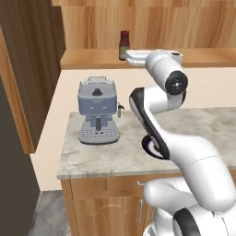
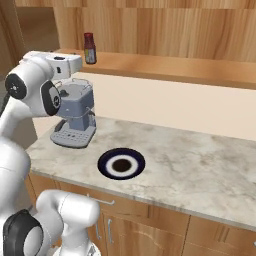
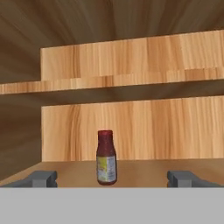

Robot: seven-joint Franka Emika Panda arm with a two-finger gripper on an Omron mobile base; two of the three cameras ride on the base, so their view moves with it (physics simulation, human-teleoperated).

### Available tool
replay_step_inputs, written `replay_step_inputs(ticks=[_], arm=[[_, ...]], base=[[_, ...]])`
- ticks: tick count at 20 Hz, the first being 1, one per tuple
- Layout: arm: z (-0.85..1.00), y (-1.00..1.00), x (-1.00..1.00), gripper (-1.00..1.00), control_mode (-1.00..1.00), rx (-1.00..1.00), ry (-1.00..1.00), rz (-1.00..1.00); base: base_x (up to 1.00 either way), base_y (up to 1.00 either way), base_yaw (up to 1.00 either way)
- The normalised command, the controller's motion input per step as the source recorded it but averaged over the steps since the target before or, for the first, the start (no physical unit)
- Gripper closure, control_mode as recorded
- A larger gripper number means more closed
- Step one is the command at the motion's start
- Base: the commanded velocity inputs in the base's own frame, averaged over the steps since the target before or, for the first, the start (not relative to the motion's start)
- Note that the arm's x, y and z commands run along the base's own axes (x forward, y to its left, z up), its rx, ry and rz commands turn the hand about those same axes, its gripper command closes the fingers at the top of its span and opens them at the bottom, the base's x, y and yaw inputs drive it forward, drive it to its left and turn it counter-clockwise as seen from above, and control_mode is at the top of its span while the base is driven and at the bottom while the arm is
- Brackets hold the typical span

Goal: Move the hot dog bun to the plate on the dining table and place the condiment next to that plate. Then navigate to the fridge and take the sausage and place it on the plate as well.

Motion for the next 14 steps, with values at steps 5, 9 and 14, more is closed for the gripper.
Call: replay_step_inputs(ticks=[5, 9, 14], arm=[[-0.02, 0.01, 0.60, -1.00, -1.00, 0.07, 0.07, 0.00], [-0.02, 0.00, 0.70, -1.00, -1.00, 0.05, 0.13, 0.00], [-0.07, 0.00, 0.60, -1.00, -1.00, 0.01, 0.08, 0.00]], base=[[0.00, 0.00, 0.00], [0.00, 0.00, 0.00], [0.00, 0.00, 0.00]])
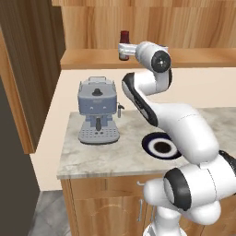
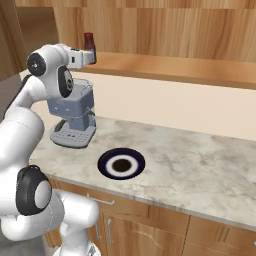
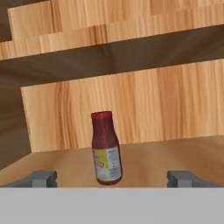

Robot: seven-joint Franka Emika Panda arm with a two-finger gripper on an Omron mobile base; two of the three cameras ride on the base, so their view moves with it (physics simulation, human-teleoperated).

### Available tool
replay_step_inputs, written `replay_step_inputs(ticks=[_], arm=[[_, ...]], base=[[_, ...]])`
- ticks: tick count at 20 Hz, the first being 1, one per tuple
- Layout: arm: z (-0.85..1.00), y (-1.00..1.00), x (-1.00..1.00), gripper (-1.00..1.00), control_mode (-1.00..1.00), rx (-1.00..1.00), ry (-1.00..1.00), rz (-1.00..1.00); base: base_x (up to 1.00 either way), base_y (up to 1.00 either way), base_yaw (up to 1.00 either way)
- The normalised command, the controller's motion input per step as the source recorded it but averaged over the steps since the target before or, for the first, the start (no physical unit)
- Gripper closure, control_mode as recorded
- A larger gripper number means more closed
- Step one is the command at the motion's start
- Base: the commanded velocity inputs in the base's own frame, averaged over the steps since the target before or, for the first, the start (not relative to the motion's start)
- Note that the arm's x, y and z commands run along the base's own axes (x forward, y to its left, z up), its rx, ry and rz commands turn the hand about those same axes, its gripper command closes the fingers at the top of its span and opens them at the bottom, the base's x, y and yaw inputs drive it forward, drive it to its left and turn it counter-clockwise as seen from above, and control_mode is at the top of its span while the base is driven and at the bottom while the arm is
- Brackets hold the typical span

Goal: Move the hot dog bun to the plate on the dining table and place the condiment next to that plate. Then navigate to the fridge and take the sausage and place it on the plate as well.

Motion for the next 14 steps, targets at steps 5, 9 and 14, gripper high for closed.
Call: replay_step_inputs(ticks=[5, 9, 14], arm=[[0.00, 0.05, 0.50, -1.00, -1.00, 0.00, 0.01, 0.00], [0.00, 0.18, 0.52, -1.00, -1.00, 0.00, 0.01, 0.00], [0.00, 0.04, 0.53, -1.00, -1.00, 0.00, 0.00, 0.01]], base=[[0.00, 0.00, 0.00], [0.00, 0.00, 0.00], [0.00, 0.00, 0.00]])
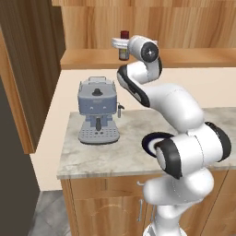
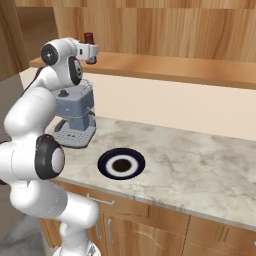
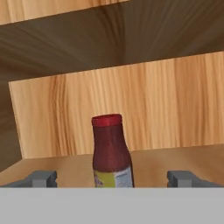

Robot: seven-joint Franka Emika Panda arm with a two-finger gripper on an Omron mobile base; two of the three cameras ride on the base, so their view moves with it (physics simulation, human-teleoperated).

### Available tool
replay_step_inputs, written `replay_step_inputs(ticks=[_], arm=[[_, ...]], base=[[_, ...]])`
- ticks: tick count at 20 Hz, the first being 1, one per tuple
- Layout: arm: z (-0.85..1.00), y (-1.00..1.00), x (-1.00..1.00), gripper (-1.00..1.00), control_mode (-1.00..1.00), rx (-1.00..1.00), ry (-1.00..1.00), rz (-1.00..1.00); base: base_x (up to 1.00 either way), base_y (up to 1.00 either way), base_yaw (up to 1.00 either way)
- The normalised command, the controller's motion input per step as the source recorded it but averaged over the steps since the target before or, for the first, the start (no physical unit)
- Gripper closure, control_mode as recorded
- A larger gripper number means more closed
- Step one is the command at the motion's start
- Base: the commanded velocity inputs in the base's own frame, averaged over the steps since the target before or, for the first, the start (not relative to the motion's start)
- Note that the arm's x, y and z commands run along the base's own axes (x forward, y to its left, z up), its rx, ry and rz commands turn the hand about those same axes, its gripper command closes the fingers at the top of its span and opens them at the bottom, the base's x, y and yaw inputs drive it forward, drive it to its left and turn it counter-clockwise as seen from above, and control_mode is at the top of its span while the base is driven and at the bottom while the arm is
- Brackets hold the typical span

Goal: Move the hot dog bun to the plate on the dining table and place the condiment next to that plate. Then navigate to the fridge and take the sausage and place it on the plate as well.

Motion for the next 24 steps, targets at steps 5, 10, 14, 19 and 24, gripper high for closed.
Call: replay_step_inputs(ticks=[5, 10, 14, 19, 24], arm=[[0.00, 0.01, 0.37, -1.00, -1.00, 0.00, 0.00, 0.01], [-0.03, 0.00, 0.25, -1.00, -1.00, 0.00, 0.07, 0.00], [-0.10, 0.00, 0.28, -1.00, -1.00, 0.00, 0.11, 0.00], [0.00, -0.01, 0.24, -1.00, -1.00, 0.00, 0.01, 0.01], [-0.02, -0.01, 0.22, -1.00, -1.00, 0.00, 0.00, 0.02]], base=[[0.00, 0.00, 0.00], [0.00, 0.00, 0.00], [0.00, 0.00, 0.00], [0.00, 0.00, 0.00], [0.00, 0.00, 0.00]])
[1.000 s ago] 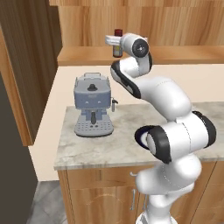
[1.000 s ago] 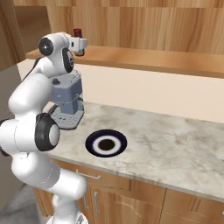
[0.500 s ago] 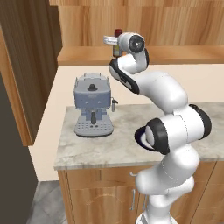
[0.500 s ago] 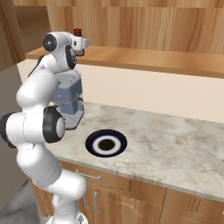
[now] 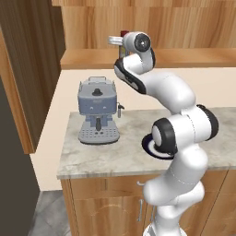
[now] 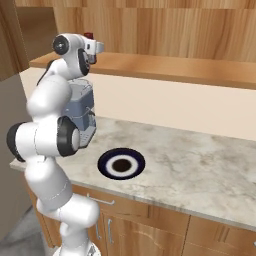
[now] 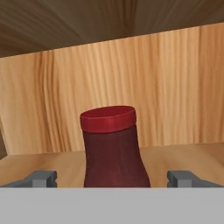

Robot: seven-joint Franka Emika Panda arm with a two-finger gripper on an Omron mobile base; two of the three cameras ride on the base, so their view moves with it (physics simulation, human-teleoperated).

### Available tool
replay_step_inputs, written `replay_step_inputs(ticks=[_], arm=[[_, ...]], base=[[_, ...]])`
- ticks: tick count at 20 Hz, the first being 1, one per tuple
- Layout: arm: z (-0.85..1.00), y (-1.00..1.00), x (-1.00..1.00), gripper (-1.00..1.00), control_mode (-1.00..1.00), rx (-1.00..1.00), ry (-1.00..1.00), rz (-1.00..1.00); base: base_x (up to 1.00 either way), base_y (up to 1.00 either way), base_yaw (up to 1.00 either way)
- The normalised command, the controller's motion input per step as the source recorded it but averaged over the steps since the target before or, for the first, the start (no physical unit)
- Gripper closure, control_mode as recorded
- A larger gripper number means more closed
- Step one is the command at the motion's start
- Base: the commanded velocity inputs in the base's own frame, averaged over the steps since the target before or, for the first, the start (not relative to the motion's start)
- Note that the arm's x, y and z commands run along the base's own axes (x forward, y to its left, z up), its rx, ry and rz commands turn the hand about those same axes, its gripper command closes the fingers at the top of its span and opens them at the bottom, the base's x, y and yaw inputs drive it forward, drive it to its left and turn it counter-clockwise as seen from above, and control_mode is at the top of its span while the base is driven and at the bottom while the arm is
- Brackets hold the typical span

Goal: Move the hot dog bun to the plate on the dining table and place the condiment next to that plate. Then navigate to the fridge and take the sausage and place it on the plate as well.

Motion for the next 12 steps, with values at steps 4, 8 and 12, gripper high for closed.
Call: replay_step_inputs(ticks=[4, 8, 12], arm=[[-0.04, -0.05, 0.19, -1.00, -1.00, 0.00, 0.00, 0.00], [-0.07, -0.07, 0.16, -1.00, -1.00, 0.00, 0.00, 0.00], [-0.09, 0.00, 0.08, 1.00, -1.00, 0.00, 0.00, 0.00]], base=[[0.00, 0.00, 0.00], [0.00, 0.00, 0.00], [0.00, 0.00, 0.00]])
